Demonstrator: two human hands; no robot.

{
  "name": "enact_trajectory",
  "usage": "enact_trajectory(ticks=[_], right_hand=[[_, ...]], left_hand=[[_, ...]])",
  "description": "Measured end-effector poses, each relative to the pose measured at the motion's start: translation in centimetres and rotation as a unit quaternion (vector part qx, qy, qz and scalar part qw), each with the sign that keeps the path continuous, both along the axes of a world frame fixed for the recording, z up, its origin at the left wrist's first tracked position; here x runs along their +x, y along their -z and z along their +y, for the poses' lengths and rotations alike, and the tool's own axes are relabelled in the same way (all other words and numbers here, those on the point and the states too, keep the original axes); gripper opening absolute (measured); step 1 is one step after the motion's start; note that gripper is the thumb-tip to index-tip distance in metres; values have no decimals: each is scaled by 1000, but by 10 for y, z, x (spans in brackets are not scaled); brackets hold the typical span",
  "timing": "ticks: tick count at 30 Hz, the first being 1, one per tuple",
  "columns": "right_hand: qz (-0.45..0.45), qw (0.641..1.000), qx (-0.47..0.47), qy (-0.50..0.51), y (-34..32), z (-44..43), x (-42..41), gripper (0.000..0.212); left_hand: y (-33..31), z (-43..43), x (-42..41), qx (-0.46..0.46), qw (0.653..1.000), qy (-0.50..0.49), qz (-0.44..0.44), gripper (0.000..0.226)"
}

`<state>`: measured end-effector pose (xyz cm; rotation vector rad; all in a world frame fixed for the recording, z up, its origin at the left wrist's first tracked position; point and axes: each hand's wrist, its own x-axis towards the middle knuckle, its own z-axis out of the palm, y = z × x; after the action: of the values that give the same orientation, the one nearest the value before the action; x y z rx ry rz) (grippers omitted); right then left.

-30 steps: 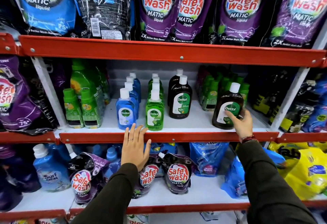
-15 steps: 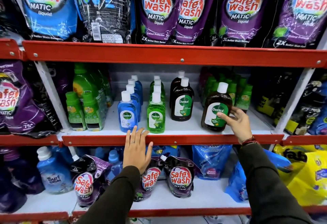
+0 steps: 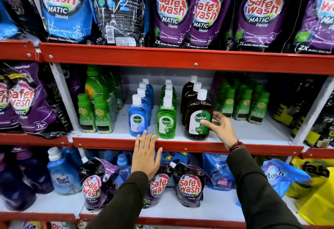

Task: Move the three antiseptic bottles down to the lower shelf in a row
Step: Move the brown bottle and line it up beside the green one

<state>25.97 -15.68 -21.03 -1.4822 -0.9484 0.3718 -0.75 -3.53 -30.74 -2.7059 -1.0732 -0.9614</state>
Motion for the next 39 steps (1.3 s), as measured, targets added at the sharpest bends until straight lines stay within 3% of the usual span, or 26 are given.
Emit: enact_trajectory(ticks=[7,11,14,16,18,22,25,28,31,39], right_hand=[[0,1000,9,-11,3,2,-4,50],[18,1000,3,-13,0,-3,-12,48],[44,999,15,18,3,-6,-28,64],[71,995,39,54,7,-6,-45,72],[121,987,71,79,11,0,-57,66],[153,980,82,93,19,7,-69,56],[160,981,73,85,25,5,-69,53],[177,979,72,74,23,3,-61,50],[186,977,82,67,25,5,-54,35],[154,983,70,69,19,-3,-70,47]], left_hand=[[1,-2,1,0,1000,3,-21,51],[-11,-18,10,-58,988,48,-138,44],[-31,-34,28,-75,964,152,-204,43],[-46,-47,48,-134,937,221,-235,51],[-59,-61,68,-233,897,255,-275,63],[-75,-72,102,-442,800,233,-333,72],[-85,-65,115,-529,756,199,-330,67],[-86,-58,119,-544,751,198,-317,65],[-83,-59,118,-527,768,195,-307,65],[-80,-63,114,-509,769,219,-318,64]])
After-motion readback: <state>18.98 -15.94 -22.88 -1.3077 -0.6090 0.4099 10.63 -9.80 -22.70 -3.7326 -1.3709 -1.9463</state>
